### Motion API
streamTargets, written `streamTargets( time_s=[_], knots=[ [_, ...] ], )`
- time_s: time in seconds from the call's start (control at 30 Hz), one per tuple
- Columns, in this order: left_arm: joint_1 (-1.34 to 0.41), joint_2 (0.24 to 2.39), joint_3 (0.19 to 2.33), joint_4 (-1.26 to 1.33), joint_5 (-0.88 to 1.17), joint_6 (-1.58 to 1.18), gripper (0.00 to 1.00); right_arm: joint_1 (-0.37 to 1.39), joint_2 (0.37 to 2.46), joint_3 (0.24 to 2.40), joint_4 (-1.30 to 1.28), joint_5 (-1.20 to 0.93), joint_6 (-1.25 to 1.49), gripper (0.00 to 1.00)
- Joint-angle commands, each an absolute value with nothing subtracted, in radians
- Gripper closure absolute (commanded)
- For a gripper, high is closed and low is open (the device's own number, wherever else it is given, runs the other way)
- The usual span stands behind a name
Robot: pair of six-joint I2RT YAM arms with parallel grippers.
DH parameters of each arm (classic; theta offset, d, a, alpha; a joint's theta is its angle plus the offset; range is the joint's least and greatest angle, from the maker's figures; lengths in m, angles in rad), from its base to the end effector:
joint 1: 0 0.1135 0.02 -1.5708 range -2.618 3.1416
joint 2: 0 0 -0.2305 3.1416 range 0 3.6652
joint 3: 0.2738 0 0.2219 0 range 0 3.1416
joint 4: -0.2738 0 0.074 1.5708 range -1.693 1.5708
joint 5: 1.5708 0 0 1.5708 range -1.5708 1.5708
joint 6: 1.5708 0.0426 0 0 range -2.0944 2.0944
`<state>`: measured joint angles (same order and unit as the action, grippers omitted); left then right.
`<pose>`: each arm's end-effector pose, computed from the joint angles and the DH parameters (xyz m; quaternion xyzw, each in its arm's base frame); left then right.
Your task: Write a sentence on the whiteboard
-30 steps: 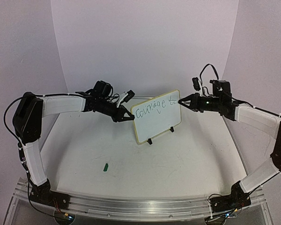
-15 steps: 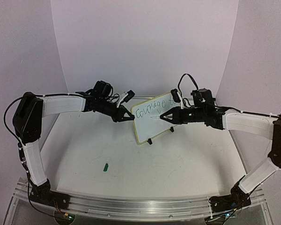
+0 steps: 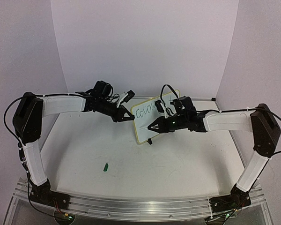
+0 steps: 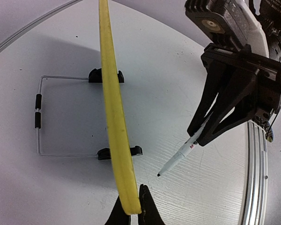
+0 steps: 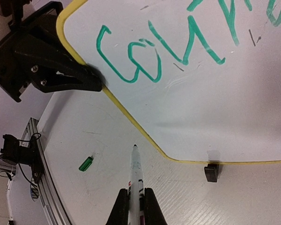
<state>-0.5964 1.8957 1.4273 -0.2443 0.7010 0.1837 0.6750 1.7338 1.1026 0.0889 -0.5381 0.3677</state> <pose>0.3088 -0.2429 0.2194 0.4569 0.7356 -0.3857 0.3184 0.2674 0.2420 0.2062 -0.2577 0.8094 0.4369 0.2959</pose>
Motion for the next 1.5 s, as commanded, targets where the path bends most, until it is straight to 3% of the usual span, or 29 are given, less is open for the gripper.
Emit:
streamTargets(
  time_s=[0.0,1.03,1.47],
  knots=[
    [-0.612,1.906,1.442,-0.296,0.727,0.181,1.00,0.675,1.765,1.167,0.155,-0.481,0.380,1.00],
    [-0.612,1.897,1.447,-0.299,0.726,0.185,1.00,0.675,1.908,1.161,0.158,-0.444,0.399,1.00],
    [-0.612,1.898,1.445,-0.299,0.726,0.185,1.00,0.675,1.809,1.117,0.163,-0.387,0.393,1.00]
  ],
)
